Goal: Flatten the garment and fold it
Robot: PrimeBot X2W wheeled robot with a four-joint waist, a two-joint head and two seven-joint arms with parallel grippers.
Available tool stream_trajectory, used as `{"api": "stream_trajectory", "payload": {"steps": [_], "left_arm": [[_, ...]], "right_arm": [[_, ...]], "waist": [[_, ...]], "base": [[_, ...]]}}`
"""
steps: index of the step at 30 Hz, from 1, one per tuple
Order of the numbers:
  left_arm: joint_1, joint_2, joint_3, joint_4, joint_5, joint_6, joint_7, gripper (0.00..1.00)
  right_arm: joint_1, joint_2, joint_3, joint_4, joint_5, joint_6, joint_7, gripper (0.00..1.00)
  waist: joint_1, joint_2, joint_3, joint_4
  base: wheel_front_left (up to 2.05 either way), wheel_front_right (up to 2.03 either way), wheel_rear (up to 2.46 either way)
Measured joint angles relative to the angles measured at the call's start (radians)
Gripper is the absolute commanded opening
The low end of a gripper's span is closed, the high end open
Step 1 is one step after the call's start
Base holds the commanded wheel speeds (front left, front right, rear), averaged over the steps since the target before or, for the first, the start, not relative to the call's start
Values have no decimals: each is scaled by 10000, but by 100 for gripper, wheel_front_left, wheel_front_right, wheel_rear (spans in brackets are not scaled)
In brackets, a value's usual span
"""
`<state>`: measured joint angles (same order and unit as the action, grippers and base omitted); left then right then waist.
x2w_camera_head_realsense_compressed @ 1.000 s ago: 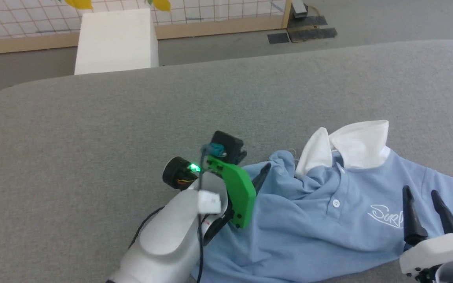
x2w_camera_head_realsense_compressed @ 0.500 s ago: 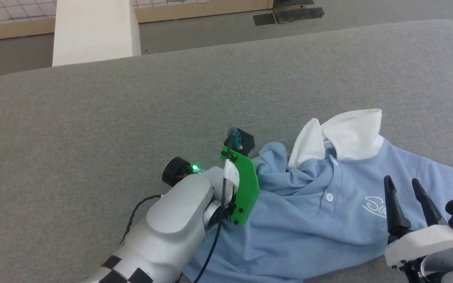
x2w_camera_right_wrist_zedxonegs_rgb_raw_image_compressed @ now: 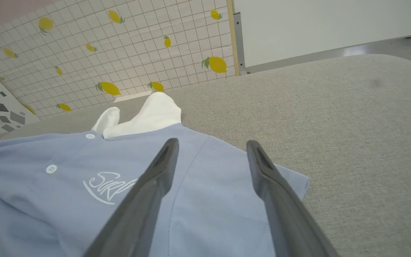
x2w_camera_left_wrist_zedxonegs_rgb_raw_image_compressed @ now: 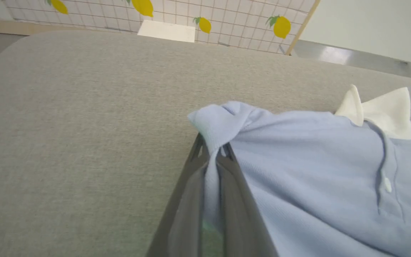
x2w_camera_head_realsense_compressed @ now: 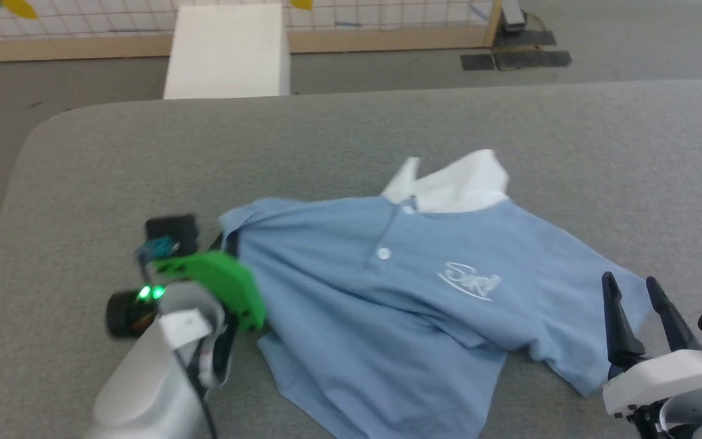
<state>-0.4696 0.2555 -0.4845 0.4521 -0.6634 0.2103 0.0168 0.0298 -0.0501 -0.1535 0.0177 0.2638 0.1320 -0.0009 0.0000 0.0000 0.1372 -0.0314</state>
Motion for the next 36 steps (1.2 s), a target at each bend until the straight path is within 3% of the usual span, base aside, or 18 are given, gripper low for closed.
{"api": "stream_trajectory", "payload": {"steps": [3, 7, 12, 13, 14, 15, 20, 27, 33, 36], "left_arm": [[1262, 529, 336, -859, -140, 535, 35, 0], [3047, 999, 247, -1971, -485, 1089, 918, 0], [4635, 1066, -293, -3233, -1365, 928, 2424, 0], [4770, 1032, -303, -3448, -1524, 897, 2512, 28], [4843, 997, -305, -3653, -1565, 892, 2435, 77], [4855, 963, -272, -3804, -1561, 890, 2243, 100], [4832, 761, 186, -4128, -1346, 663, 639, 100], [4504, 750, 995, -4176, -115, 506, -2374, 100], [3848, 238, 1814, -4157, 1016, 265, -2709, 100], [3507, -328, 2330, -4334, 1641, -167, -2719, 100]], "right_arm": [[147, 0, -15, -88, -8, 0, 151, 100], [226, 2, -19, -201, -19, 0, 295, 100], [310, 0, -52, -305, -73, 0, 472, 100], [321, 2, -52, -313, -84, 0, 537, 100], [324, 2, -59, -314, -96, 0, 554, 100], [324, 6, -88, -314, -96, 0, 619, 100], [311, 4, -430, -284, -265, 0, 763, 100], [-605, 10, -1022, 138, -1064, 0, 1356, 100], [-2265, 2, -2054, 1684, -1398, 0, 2886, 100], [-3101, 4, -2429, 2675, -1582, 0, 4011, 100]], "waist": [[0, 0, -166, 339], [0, 0, -379, 769], [0, 0, -581, 1200], [0, 0, -613, 1276], [0, 0, -643, 1343], [0, 0, -668, 1396], [0, 0, -694, 1480], [0, 0, -482, 1547], [0, 0, -102, 1648], [0, 0, 132, 1713]], "base": [[0, 0, 0], [0, 0, 0], [0, 0, 0], [0, 0, 0], [0, 0, 0], [0, 0, 0], [0, 0, 0], [0, 0, 0], [0, 0, 0], [0, 0, 0]]}}
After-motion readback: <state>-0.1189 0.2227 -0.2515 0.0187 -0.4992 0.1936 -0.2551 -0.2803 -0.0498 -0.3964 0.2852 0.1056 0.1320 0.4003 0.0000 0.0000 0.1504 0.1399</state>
